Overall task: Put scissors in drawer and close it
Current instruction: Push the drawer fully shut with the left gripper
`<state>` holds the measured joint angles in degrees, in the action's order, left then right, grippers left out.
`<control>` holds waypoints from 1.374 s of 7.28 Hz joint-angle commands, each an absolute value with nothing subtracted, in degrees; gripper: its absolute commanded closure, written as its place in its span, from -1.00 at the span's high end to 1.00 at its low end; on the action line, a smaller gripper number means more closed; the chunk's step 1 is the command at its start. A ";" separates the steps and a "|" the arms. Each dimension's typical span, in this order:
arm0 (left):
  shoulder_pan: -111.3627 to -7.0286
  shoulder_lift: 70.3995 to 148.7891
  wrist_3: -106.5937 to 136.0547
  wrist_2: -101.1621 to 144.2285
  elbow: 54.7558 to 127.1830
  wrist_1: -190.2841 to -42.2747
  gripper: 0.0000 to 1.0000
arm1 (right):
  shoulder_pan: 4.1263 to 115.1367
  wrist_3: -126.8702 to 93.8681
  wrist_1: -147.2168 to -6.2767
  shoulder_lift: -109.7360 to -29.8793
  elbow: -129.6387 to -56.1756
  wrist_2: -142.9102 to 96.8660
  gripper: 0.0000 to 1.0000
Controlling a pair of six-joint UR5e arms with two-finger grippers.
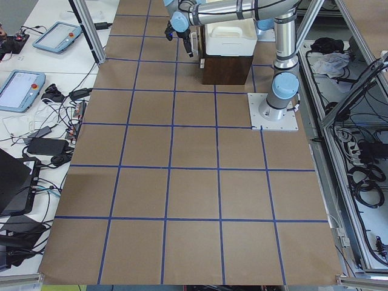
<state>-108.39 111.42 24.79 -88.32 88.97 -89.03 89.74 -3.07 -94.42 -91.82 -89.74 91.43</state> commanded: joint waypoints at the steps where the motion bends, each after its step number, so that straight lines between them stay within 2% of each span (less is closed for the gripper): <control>1: -108.81 111.09 24.79 -88.24 89.99 -89.30 1.00 | 89.74 -3.08 -94.66 -91.85 -89.74 90.97 1.00; 10: -108.63 111.09 25.13 -87.10 90.62 -93.59 1.00 | 89.74 -3.16 -94.48 -91.85 -89.74 91.75 1.00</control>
<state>-108.64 110.77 24.86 -87.30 90.61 -92.77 89.74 -3.13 -94.49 -91.84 -89.74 91.33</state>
